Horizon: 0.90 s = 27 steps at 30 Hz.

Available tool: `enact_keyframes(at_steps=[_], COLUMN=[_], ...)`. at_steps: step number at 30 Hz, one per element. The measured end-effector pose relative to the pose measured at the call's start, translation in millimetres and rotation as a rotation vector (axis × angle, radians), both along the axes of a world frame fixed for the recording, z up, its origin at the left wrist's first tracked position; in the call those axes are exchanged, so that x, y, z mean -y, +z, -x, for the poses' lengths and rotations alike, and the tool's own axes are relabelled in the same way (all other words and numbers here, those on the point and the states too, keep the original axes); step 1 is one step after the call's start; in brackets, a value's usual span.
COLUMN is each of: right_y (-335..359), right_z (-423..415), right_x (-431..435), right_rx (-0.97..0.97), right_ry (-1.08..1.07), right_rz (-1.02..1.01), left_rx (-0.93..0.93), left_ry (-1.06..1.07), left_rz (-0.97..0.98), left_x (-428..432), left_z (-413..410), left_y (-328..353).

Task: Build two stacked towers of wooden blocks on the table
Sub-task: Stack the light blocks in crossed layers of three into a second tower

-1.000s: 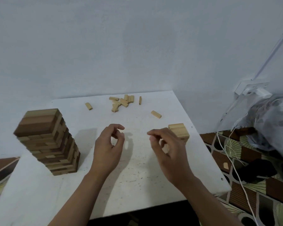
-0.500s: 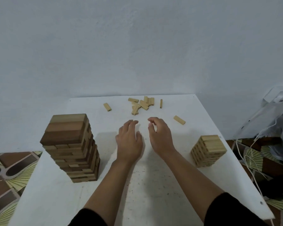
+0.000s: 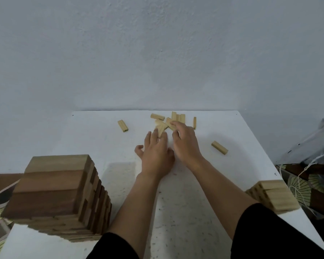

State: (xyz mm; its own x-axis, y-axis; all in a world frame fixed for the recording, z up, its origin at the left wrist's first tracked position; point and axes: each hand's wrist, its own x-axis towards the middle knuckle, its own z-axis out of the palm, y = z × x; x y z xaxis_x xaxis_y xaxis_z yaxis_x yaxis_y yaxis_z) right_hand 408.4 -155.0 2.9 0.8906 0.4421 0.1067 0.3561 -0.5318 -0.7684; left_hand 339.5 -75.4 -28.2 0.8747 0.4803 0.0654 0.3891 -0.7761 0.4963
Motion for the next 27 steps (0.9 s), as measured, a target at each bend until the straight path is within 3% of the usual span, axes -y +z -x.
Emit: enact_keyframes(at_steps=[4, 12, 17, 27], right_y=[6.1, -7.8, -8.6, -12.1], right_z=[-5.6, -12.5, -2.2, 41.8], right_x=[-15.2, -20.2, -11.2, 19.7], right_rx=[-0.017, 0.044, 0.148, 0.127], right_ry=[0.069, 0.126, 0.163, 0.152], right_rz=[-0.004, 0.293, 0.303, 0.183], left_rx=[-0.064, -0.099, -0.145, -0.096], left_ry=[0.019, 0.031, -0.025, -0.098], left_rz=[-0.069, -0.077, -0.083, -0.075], left_x=[-2.0, 3.0, 2.9, 25.1], left_z=[5.5, 14.3, 18.6, 60.3], left_y=[-5.7, 0.0, 1.3, 2.6])
